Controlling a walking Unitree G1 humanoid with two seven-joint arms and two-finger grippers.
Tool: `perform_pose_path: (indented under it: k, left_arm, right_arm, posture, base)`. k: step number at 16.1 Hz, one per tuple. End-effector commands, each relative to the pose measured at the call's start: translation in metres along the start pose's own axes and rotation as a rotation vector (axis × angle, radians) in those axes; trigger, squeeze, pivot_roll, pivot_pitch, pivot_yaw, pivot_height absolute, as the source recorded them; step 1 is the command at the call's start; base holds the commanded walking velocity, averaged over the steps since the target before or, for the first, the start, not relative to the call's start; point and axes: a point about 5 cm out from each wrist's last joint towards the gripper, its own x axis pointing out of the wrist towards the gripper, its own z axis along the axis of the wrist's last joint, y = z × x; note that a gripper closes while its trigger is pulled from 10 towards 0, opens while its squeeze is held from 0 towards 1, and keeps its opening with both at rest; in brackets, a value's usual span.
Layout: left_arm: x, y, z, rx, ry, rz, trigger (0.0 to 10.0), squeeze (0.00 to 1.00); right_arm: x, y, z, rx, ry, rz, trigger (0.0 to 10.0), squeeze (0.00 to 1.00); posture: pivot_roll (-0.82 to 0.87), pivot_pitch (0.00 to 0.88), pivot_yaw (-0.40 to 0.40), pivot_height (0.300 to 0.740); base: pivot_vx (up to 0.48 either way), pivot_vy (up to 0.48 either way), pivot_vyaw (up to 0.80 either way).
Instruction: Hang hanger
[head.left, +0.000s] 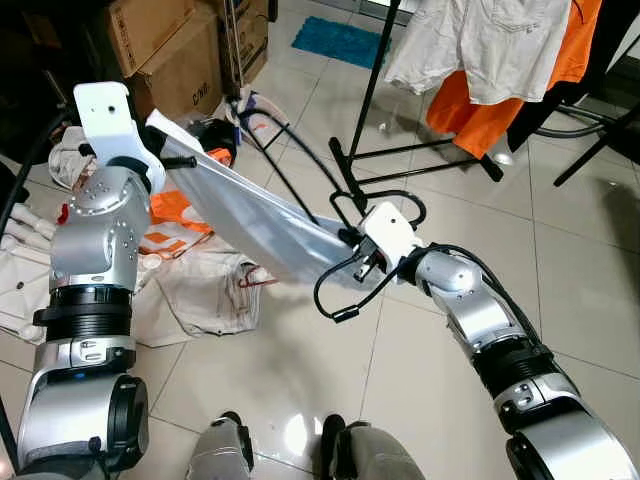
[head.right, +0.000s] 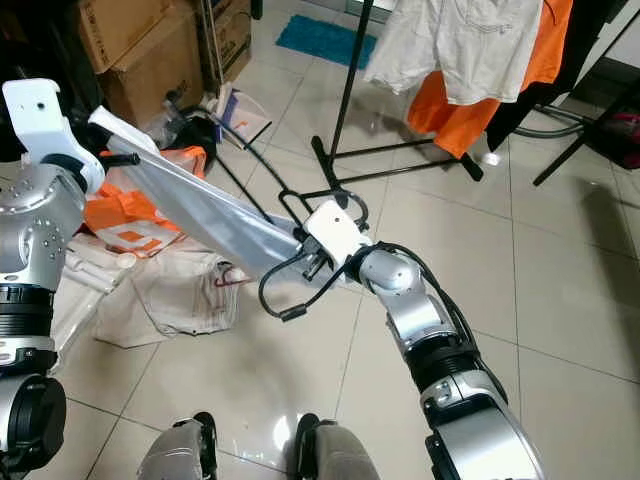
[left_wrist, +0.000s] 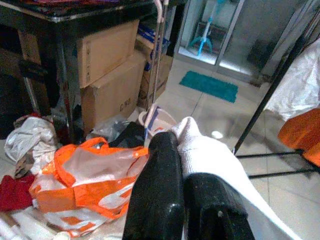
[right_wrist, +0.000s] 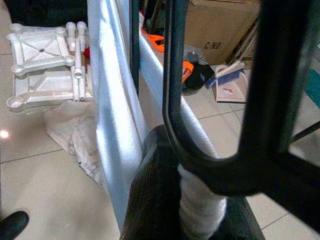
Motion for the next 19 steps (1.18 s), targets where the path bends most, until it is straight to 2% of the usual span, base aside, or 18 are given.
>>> perform_pose_path:
  k: [1,4,7,13,15,16,17,18,19]
  left_arm:
    - [0.0,-0.002,0.023,-0.028,-0.071,0.003,10.0,0.0]
    - [-0.003,-0.017,0.049,-0.144,-0.134,-0.07,10.0,0.0]
    - [-0.009,-0.035,0.071,-0.226,-0.188,-0.157,10.0,0.0]
    - [-0.018,-0.042,0.086,-0.322,-0.21,-0.202,10.0,0.0]
    - [-0.021,-0.05,0.092,-0.325,-0.224,-0.234,10.0,0.0]
    - [-0.026,-0.071,0.095,-0.325,-0.223,-0.304,10.0,0.0]
    - [-0.028,-0.079,0.095,-0.327,-0.219,-0.334,10.0,0.0]
    - [-0.034,-0.102,0.097,-0.327,-0.217,-0.415,10.0,0.0]
    - [-0.036,-0.108,0.098,-0.329,-0.217,-0.44,10.0,0.0]
  right_arm:
    - [-0.005,0.001,-0.006,-0.036,0.024,0.018,0.0,0.0]
    - [-0.005,0.004,-0.009,-0.061,0.044,0.044,0.0,0.0]
    - [-0.003,0.004,-0.01,-0.063,0.065,0.051,0.0,0.0]
    - [-0.003,0.007,-0.014,-0.08,0.092,0.07,0.0,0.0]
    - [-0.002,0.007,-0.015,-0.082,0.096,0.075,0.0,0.0]
    - [0.0,0.008,-0.013,-0.084,0.098,0.078,0.0,0.0]
    - [0.001,0.008,-0.013,-0.084,0.098,0.079,0.0,0.0]
    - [0.003,0.009,-0.012,-0.085,0.099,0.081,0.0,0.0]
    - [0.003,0.009,-0.011,-0.085,0.099,0.082,0.0,0.0]
  posture:
    - [-0.04,0.188,-0.121,0.74]
    - [-0.04,0.181,-0.125,0.74]
    - [-0.04,0.183,-0.127,0.74]
    - [-0.04,0.196,-0.133,0.74]
    - [-0.04,0.198,-0.136,0.74]
    - [-0.04,0.199,-0.138,0.74]
    - [-0.04,0.199,-0.138,0.74]
    - [-0.04,0.199,-0.14,0.74]
    - [-0.04,0.199,-0.14,0.74]
  base:
    - [0.0,0.0,0.0]
    - [0.0,0.0,0.0]
    - [0.0,0.0,0.0]
    - [0.0,0.0,0.0]
    - [0.0,0.0,0.0]
    - [0.0,0.0,0.0]
    - [0.0,0.0,0.0]
    - [0.0,0.0,0.0]
    - [0.0,0.0,0.0]
